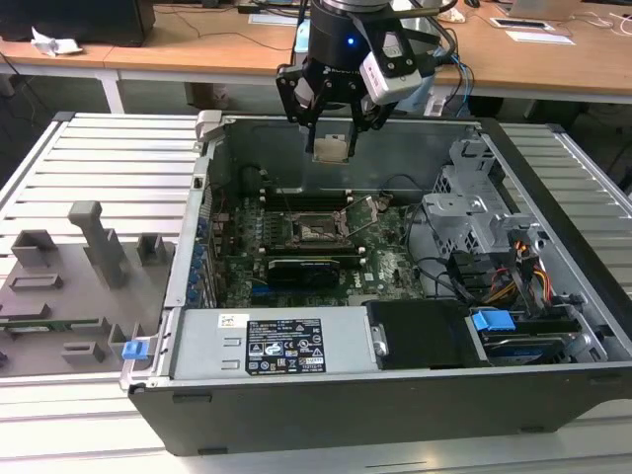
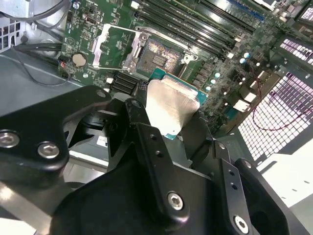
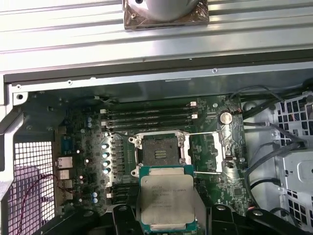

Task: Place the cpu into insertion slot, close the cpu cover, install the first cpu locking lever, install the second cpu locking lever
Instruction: 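Place the cpu into insertion slot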

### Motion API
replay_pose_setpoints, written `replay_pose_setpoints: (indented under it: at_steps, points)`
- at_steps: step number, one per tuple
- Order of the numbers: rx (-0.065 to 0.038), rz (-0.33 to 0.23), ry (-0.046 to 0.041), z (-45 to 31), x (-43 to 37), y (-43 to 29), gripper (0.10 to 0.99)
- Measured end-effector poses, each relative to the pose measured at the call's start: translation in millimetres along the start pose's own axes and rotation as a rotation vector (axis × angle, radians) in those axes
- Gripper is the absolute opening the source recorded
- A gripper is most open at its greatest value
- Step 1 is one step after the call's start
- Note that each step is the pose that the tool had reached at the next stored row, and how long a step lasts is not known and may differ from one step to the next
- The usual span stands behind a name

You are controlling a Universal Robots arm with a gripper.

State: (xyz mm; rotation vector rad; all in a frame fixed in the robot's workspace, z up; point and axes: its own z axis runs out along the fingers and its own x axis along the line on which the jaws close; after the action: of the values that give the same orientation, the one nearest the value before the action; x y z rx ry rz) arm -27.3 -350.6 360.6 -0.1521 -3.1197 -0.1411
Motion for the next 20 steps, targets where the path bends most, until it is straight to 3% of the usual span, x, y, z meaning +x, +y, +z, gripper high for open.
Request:
replay_pose_setpoints:
  at_steps: [20]
  points:
    - [-0.001,0.068,-0.0061,0.0,0.0,0.0,0.529]
